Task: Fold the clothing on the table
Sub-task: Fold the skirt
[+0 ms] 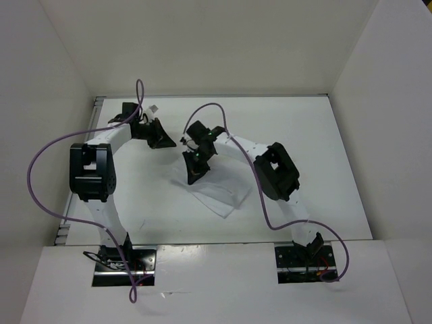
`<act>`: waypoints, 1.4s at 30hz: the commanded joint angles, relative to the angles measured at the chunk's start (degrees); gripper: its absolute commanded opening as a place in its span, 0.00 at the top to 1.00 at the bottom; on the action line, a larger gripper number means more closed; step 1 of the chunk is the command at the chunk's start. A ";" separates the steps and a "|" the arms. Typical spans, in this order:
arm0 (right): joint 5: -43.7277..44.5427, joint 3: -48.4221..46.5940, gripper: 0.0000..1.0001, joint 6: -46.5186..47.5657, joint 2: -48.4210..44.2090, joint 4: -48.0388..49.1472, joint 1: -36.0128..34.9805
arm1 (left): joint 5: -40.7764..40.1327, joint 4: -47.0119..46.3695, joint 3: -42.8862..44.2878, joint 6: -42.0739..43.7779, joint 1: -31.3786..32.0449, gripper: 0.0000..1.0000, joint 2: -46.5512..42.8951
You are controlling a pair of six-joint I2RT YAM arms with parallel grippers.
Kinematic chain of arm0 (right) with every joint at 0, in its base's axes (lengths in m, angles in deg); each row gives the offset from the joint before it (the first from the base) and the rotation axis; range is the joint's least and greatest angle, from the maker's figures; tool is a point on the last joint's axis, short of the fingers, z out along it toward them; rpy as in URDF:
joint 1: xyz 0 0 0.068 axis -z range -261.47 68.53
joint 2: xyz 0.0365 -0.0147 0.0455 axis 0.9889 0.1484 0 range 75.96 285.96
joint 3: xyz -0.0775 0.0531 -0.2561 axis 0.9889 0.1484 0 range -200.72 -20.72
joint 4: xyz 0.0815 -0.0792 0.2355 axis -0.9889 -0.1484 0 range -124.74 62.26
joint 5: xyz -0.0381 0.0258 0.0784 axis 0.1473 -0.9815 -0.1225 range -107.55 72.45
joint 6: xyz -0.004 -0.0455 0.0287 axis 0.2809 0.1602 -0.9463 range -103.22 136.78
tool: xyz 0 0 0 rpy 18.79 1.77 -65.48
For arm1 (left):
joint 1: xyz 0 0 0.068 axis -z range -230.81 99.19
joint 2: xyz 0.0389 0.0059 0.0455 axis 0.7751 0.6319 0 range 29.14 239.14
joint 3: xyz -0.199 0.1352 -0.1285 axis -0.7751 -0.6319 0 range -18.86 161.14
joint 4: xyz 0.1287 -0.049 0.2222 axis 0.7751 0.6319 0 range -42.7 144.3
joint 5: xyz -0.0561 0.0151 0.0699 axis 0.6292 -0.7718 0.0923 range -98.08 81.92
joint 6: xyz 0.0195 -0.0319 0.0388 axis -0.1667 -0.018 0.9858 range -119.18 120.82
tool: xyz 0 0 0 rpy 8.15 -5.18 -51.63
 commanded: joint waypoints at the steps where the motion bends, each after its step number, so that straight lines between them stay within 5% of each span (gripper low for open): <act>1: -5.93 2.16 0.91 1.81 -9.37 -0.66 -3.46 | -0.07 0.46 -0.01 2.13 -1.27 0.92 -3.81; 11: -2.77 20.27 0.89 -5.30 -18.81 7.79 6.39 | -0.41 1.16 -0.09 3.19 -1.27 0.88 -0.74; 18: -2.16 20.28 0.71 -6.88 -15.92 8.32 6.39 | -10.07 3.71 -3.95 3.72 -1.27 0.88 -1.26; 25: -3.04 18.09 0.71 -7.50 -14.77 9.99 6.91 | -21.07 6.17 -4.49 3.72 -1.27 0.89 -2.85; 42: 0.22 17.65 0.71 -3.90 -5.10 5.60 12.61 | -17.91 6.26 -10.90 3.64 2.86 0.91 -1.18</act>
